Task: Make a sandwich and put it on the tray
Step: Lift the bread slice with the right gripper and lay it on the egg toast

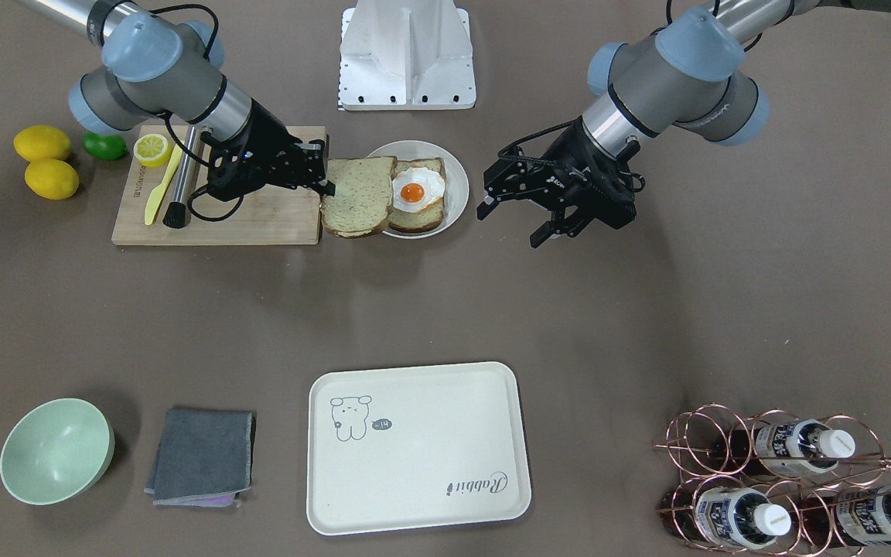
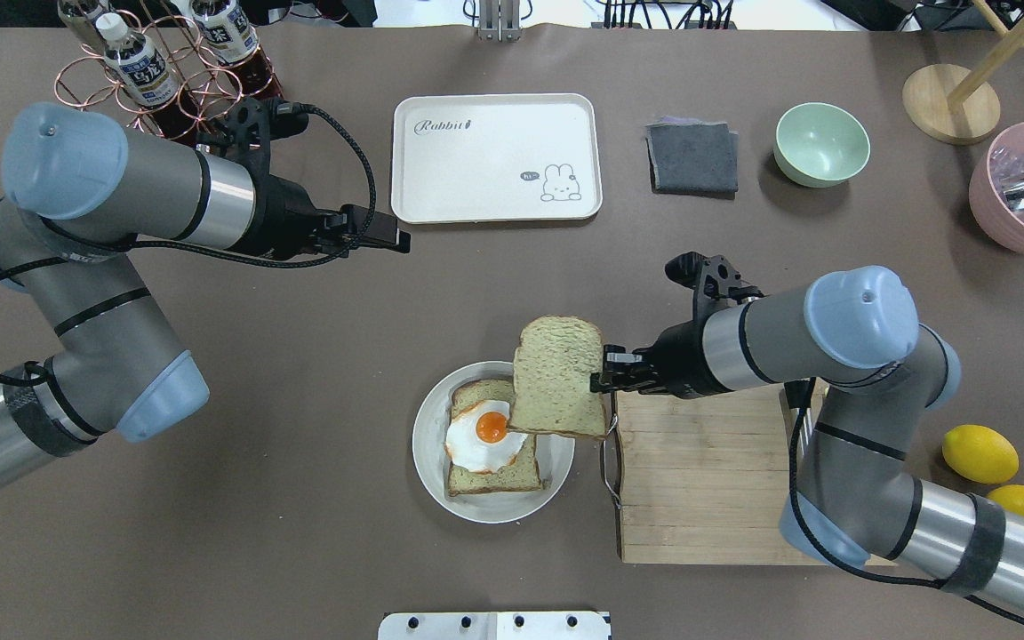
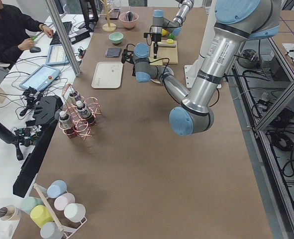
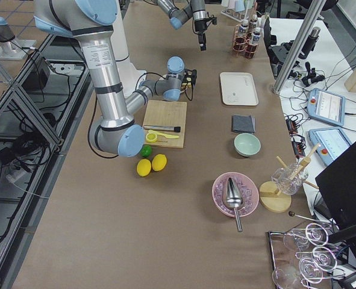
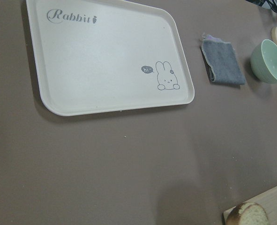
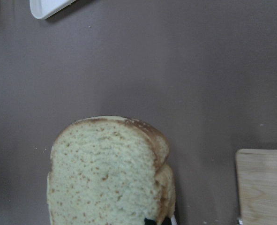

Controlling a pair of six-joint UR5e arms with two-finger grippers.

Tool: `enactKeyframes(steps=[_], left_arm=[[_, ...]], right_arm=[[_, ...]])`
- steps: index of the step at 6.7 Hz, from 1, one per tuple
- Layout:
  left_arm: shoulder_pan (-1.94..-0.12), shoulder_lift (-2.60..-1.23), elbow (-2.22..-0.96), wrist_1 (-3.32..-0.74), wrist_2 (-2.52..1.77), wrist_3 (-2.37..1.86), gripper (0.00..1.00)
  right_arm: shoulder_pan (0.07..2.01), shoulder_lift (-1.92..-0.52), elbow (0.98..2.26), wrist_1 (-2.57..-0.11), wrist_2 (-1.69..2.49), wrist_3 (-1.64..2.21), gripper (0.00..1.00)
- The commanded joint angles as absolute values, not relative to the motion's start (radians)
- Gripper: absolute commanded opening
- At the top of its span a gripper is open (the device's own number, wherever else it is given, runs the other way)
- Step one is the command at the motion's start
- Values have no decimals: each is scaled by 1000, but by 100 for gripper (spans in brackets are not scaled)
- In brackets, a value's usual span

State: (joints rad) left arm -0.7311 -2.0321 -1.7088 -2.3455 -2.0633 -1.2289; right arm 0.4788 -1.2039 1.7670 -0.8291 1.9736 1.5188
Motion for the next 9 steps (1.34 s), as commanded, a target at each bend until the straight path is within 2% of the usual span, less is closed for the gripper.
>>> enactKeyframes(steps=[1,3,5,6,7,9], left_arm=[[-736,-2033,-1704,-2345,-2063,-1229,98],[-741,-2033,-1697,-2347,-2063,-1229,98],[-741,-2033,-1697,-2347,-2063,-1229,98],[-741,-2033,-1697,-2345,-2063,-1229,98],[-741,-2033,-1697,-2345,-2063,-1229,98],[-738,-2034,-1698,-2350,-2063,-1239,98]], right_arm=[[414,-1152,1756,-884,1907,1509,0],[408,-1098,1681,-900,1894,1508,0],[400,-1108,1680,-917,1894,1508,0],[405,-1111,1686,-917,1904,1508,24],[405,-1111,1696,-916,1893,1522,99],[434,-1121,1753,-929,1907,1525,100]])
